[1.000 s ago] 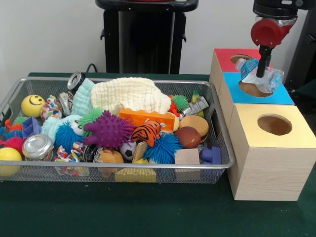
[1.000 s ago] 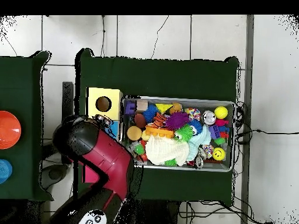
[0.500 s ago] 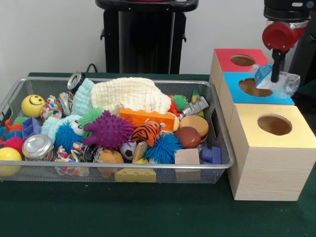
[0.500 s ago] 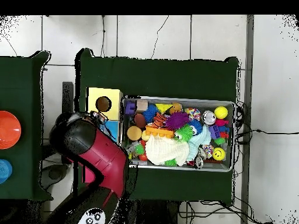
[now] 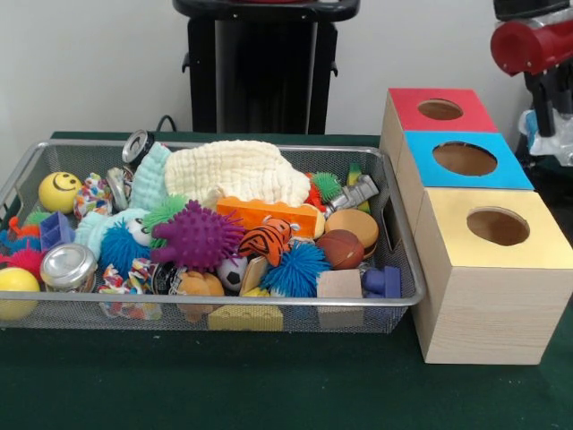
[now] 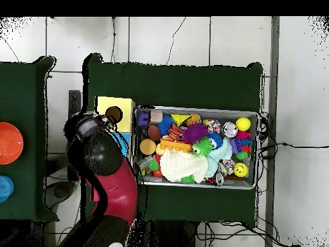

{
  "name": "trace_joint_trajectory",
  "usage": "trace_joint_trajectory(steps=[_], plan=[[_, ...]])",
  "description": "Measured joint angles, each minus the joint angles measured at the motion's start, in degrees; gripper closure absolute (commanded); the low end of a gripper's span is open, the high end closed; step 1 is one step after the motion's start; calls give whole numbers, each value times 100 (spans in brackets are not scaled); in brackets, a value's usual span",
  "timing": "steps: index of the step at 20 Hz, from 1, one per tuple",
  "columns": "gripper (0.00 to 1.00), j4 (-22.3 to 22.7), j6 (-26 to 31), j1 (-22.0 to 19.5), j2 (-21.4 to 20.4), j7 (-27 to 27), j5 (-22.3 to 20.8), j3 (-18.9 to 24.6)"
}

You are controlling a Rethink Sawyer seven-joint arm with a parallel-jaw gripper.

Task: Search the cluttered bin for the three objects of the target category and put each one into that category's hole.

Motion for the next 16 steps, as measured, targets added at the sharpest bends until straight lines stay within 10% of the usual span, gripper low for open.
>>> trace_joint_trajectory(steps=[16], plan=[[100, 612, 783, -767, -1095, -717, -647, 81]])
